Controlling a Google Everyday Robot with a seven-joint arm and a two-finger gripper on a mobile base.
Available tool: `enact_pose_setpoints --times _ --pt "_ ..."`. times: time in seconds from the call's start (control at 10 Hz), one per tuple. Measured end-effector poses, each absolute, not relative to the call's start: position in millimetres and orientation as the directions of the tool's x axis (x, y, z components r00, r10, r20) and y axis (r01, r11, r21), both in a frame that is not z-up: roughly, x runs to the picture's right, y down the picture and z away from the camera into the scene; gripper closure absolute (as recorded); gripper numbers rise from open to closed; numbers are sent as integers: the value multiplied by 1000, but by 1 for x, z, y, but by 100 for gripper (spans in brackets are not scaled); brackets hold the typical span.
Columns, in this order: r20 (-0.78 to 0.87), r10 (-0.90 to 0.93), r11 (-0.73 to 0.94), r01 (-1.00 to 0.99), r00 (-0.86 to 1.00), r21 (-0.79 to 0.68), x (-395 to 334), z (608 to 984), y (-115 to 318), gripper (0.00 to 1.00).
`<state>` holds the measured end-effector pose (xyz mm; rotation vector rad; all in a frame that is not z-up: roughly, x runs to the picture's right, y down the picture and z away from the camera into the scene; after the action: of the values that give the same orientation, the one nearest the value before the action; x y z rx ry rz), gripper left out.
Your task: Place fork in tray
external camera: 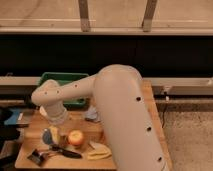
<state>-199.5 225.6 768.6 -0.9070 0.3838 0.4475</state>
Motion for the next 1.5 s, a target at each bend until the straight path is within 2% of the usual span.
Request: enact_pose_setpoints --times 0.4,0.9,1.5 --pt "-540 213 500 -566 814 -656 -188 769 243 20" --pt "-549 233 495 -584 802 -643 -183 763 246 20" --pt "-546 223 531 -570 808 -627 -176 783 258 20"
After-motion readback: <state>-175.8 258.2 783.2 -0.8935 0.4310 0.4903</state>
